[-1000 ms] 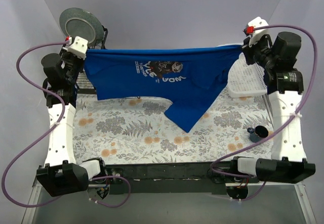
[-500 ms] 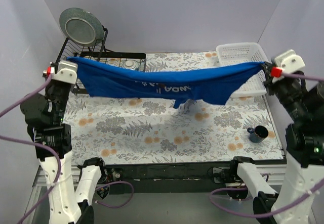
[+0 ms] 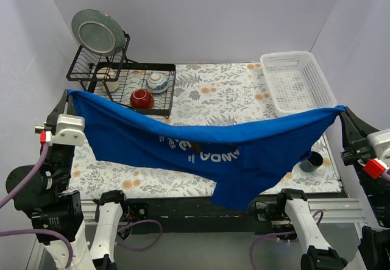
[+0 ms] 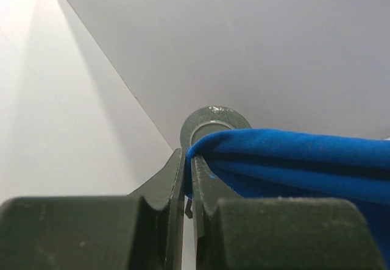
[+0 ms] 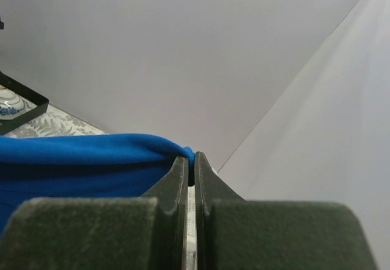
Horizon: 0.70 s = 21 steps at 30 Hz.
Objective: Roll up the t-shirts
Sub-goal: Fold the T-shirt at the center of the board.
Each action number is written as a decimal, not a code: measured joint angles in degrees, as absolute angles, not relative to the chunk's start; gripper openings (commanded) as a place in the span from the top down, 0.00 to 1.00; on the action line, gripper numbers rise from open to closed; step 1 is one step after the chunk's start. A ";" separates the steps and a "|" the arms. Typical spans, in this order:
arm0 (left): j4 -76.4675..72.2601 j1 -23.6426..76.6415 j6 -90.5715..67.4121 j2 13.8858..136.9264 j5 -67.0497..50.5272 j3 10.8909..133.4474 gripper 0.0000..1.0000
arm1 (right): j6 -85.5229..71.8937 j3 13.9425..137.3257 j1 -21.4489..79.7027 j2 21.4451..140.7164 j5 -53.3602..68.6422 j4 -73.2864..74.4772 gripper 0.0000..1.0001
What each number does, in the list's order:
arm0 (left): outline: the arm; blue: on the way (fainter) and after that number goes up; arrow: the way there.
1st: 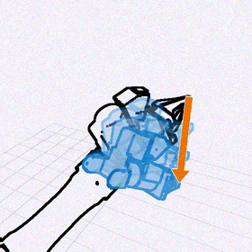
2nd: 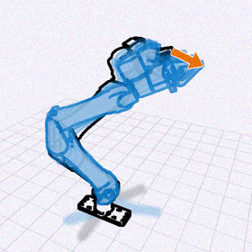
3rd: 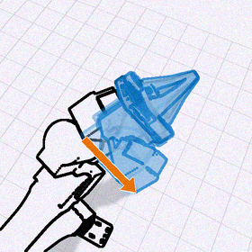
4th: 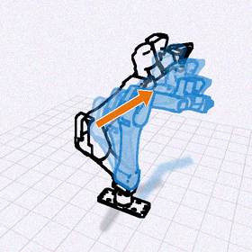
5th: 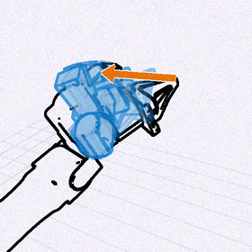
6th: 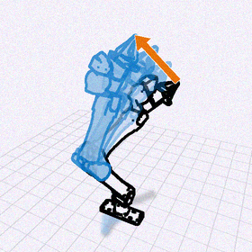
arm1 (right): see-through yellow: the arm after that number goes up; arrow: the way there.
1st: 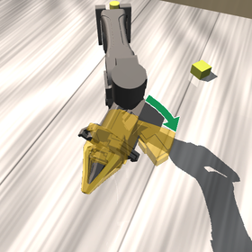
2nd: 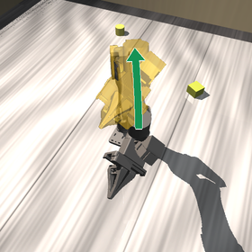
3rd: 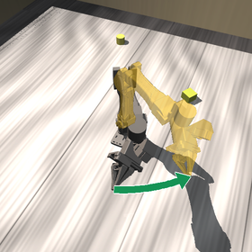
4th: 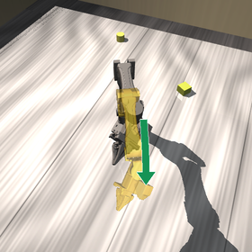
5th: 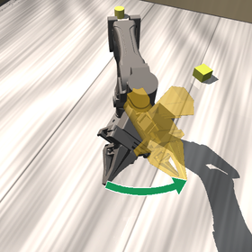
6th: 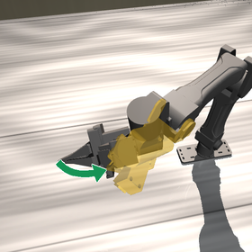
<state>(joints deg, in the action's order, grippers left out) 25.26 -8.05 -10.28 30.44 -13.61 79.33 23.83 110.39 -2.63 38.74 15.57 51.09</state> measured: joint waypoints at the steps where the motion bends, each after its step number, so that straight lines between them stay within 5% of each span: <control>1: 25.67 -7.99 -10.07 30.39 -13.96 79.46 1.00 | 23.62 109.86 -2.63 38.44 15.62 51.27 0.99; 12: 29.34 -7.75 -3.77 45.08 -24.62 55.59 1.00 | 21.65 69.32 -2.66 43.48 21.34 38.50 0.99; 16: 26.89 -7.73 -3.31 61.32 -27.07 47.40 1.00 | 20.69 56.31 -2.59 56.40 22.94 31.42 0.99; 21: 21.87 -7.09 -4.54 86.52 -26.28 51.55 1.00 | 20.97 57.67 -1.69 80.47 23.73 24.75 0.99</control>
